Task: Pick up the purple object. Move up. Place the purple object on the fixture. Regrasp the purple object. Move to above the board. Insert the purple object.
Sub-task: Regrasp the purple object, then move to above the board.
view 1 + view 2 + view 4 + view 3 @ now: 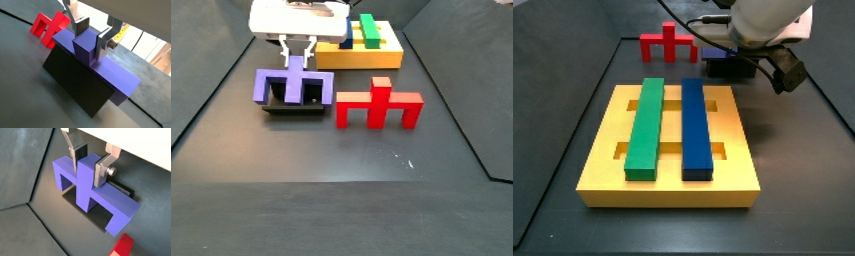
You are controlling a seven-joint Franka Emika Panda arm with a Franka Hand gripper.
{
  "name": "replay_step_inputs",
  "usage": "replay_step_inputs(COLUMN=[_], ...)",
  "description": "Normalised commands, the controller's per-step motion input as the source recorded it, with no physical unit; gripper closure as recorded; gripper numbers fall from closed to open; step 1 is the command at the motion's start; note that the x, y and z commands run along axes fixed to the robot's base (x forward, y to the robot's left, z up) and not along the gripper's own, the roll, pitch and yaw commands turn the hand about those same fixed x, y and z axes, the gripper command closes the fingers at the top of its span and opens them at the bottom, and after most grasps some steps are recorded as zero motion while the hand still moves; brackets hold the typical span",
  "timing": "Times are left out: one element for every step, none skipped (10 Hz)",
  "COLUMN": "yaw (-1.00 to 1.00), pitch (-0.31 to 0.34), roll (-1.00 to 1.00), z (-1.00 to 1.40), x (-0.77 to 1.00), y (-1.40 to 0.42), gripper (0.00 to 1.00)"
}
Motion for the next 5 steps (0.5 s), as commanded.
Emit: replay_step_inputs(yaw=[0.0, 0.0, 0.0, -0.01, -0.01], pitch=[0.0, 0.0, 0.0, -0.004, 0.025], roll=[0.0, 0.0, 0.0, 0.0, -0.02], z=[0.0, 0.0, 1.4, 1.4, 1.4], x=[0.0, 0.0, 0.0, 0.0, -0.02], y=[0.0, 0.0, 0.0, -0.03, -0.02], gripper=[1.0, 1.0, 1.0, 1.0, 1.0])
